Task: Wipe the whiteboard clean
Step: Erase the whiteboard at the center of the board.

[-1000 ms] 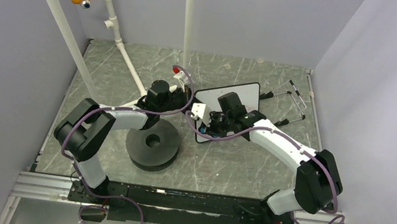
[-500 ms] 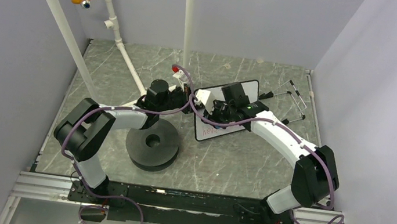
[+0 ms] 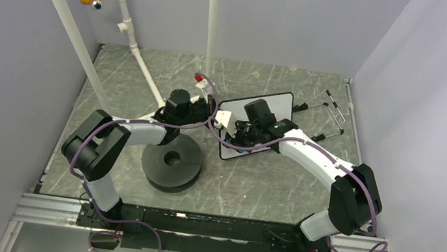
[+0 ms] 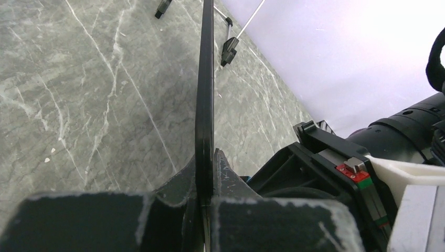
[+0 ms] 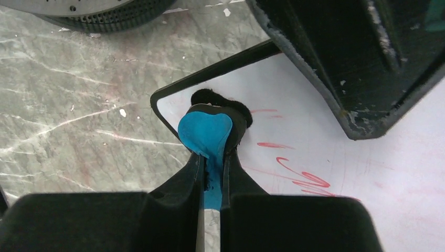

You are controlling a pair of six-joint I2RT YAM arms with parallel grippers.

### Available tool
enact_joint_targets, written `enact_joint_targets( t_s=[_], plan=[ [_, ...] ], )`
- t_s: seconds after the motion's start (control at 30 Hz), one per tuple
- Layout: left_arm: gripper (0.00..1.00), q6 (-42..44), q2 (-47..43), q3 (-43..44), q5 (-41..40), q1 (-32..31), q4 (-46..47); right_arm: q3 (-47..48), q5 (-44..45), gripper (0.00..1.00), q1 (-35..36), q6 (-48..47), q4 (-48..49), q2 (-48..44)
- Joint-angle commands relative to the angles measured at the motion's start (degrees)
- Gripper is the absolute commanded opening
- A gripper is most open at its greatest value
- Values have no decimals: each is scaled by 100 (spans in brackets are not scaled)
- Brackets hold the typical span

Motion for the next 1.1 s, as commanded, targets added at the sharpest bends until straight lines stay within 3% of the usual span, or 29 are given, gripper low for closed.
enact_joint_targets(
  t_s=[0.0,0.3,0.57,0.8,1.07],
  plan=[
    [0,-268,-65,323,680,-202,506,520,359,0,-191,398,700,-9],
    [0,-276,-7,356,747,-209,533,393,566,0,-386,501,775,-31],
    [0,-213,-64,366,748,-209,480,-274,137,0,-172,-236,68,83],
    [0,-225,-80,334,782,-209,492,-17,261,0,-146,67,113,151],
    [0,-241,-98,275,814,-208,565,710,117,0,-1212,898,569,-5]
  ],
)
